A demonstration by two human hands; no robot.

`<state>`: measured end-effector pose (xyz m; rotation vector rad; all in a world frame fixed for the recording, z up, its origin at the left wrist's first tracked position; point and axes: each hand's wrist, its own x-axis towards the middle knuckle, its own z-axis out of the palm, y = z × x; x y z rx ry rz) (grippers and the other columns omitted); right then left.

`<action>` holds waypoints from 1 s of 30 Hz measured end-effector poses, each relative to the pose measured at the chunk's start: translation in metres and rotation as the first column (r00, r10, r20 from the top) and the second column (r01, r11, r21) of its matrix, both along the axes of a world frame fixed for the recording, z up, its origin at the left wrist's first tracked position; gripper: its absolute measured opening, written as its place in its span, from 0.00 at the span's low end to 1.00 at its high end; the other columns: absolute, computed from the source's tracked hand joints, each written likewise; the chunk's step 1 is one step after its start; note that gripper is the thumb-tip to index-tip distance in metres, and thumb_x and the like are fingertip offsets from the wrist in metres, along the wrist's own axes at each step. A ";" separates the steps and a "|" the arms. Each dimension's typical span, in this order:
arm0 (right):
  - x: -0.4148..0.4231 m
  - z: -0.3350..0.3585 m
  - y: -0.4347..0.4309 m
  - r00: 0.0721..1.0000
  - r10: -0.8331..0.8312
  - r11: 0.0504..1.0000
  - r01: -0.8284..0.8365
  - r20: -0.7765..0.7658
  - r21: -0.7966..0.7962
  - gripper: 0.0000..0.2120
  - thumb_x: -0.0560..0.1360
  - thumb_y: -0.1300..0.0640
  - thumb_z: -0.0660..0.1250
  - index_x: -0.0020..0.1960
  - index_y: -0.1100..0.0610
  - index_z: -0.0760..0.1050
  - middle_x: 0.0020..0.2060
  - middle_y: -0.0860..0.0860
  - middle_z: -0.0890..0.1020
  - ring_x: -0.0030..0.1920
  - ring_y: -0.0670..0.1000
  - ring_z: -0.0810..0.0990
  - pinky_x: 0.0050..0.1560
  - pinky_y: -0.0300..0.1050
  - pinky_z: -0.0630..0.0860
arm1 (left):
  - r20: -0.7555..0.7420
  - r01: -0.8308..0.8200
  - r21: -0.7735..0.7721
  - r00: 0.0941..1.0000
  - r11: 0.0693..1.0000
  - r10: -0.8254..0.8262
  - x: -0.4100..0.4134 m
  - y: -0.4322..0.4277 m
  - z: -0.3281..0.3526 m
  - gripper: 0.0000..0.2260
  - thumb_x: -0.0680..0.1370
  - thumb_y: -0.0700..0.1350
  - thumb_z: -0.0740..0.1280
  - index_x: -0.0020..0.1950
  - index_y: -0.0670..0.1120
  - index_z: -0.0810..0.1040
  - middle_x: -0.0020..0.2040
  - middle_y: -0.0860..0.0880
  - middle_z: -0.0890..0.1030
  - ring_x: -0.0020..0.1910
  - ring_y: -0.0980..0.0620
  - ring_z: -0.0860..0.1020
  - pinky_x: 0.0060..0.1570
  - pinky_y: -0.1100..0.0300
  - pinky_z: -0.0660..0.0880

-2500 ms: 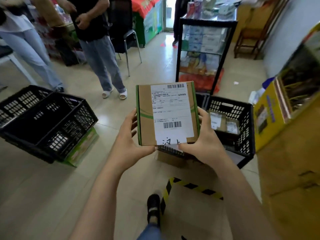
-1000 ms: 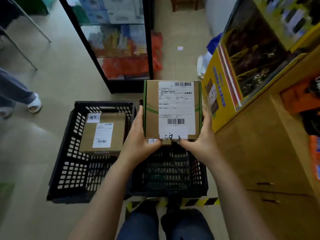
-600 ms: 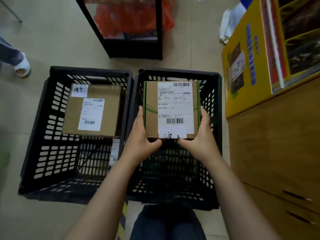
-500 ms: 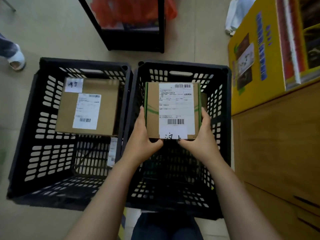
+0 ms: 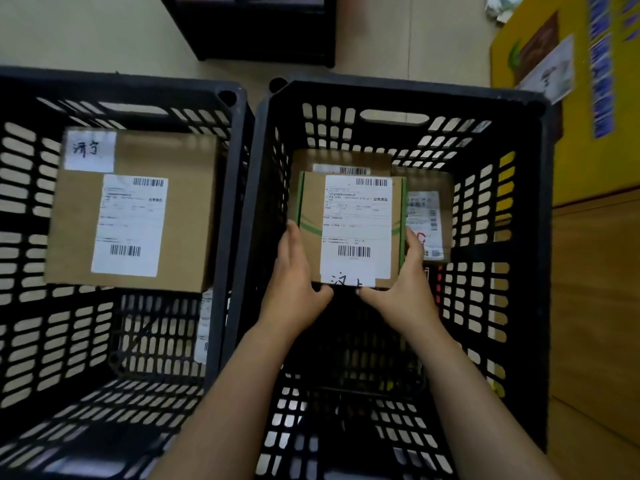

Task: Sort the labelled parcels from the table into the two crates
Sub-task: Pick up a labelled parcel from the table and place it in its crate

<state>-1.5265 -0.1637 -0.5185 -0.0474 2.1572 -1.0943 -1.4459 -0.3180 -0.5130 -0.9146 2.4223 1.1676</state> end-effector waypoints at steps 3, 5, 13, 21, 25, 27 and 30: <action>-0.008 -0.001 -0.011 1.000 -0.020 1.000 0.020 -0.021 -0.007 0.56 0.66 0.59 0.79 0.79 0.49 0.43 0.66 0.40 0.65 0.61 0.37 0.66 0.49 0.20 0.64 | -0.015 0.041 -0.077 0.999 0.996 -0.042 -0.011 -0.006 -0.002 0.46 0.75 0.45 0.70 0.78 0.46 0.37 0.79 0.52 0.38 0.78 0.50 0.47 0.74 0.53 0.55; -0.015 -0.004 -0.020 0.999 -0.019 1.000 0.019 -0.036 0.003 0.57 0.66 0.57 0.80 0.80 0.49 0.42 0.72 0.44 0.64 0.65 0.41 0.67 0.60 0.30 0.68 | -0.011 0.060 -0.099 0.998 0.993 -0.062 -0.020 -0.012 -0.002 0.45 0.76 0.44 0.69 0.79 0.46 0.38 0.79 0.50 0.36 0.78 0.51 0.43 0.75 0.54 0.51; -0.038 -0.009 -0.043 0.985 0.071 0.996 -0.062 -0.158 0.060 0.55 0.69 0.60 0.77 0.80 0.48 0.40 0.79 0.46 0.53 0.76 0.46 0.56 0.67 0.36 0.59 | -0.014 0.165 -0.193 0.985 0.967 -0.171 -0.041 -0.024 -0.010 0.43 0.76 0.44 0.68 0.79 0.44 0.39 0.78 0.46 0.35 0.76 0.52 0.34 0.73 0.56 0.39; -0.038 -0.009 -0.048 0.800 0.515 0.826 -0.365 -0.309 0.430 0.47 0.74 0.59 0.71 0.79 0.43 0.42 0.77 0.45 0.31 0.78 0.54 0.37 0.74 0.52 0.56 | 0.025 0.282 -0.293 0.958 0.914 -0.287 -0.042 -0.027 -0.015 0.43 0.75 0.45 0.68 0.79 0.44 0.39 0.78 0.44 0.36 0.77 0.49 0.34 0.73 0.56 0.35; -0.040 -0.005 -0.055 0.775 0.572 0.769 -0.393 -0.270 0.504 0.45 0.76 0.59 0.70 0.80 0.45 0.43 0.78 0.48 0.36 0.78 0.57 0.37 0.76 0.55 0.44 | 0.100 0.312 -0.292 0.950 0.904 -0.295 -0.046 -0.028 -0.013 0.44 0.74 0.43 0.68 0.79 0.44 0.38 0.78 0.43 0.35 0.77 0.47 0.36 0.75 0.54 0.38; -0.043 0.001 -0.058 0.764 0.597 0.739 -0.405 -0.245 0.538 0.44 0.75 0.57 0.70 0.80 0.46 0.45 0.79 0.50 0.37 0.78 0.59 0.36 0.76 0.55 0.37 | 0.132 0.329 -0.282 0.944 0.901 -0.304 -0.051 -0.030 -0.007 0.44 0.74 0.44 0.68 0.79 0.43 0.40 0.78 0.42 0.37 0.77 0.46 0.37 0.76 0.53 0.41; -0.048 0.018 -0.059 0.764 0.623 0.705 -0.453 -0.170 0.546 0.42 0.75 0.51 0.70 0.80 0.47 0.48 0.79 0.52 0.40 0.78 0.59 0.36 0.75 0.57 0.35 | 0.167 0.332 -0.235 0.940 0.913 -0.299 -0.056 -0.031 0.010 0.42 0.74 0.44 0.68 0.79 0.43 0.43 0.79 0.43 0.42 0.78 0.47 0.41 0.75 0.54 0.41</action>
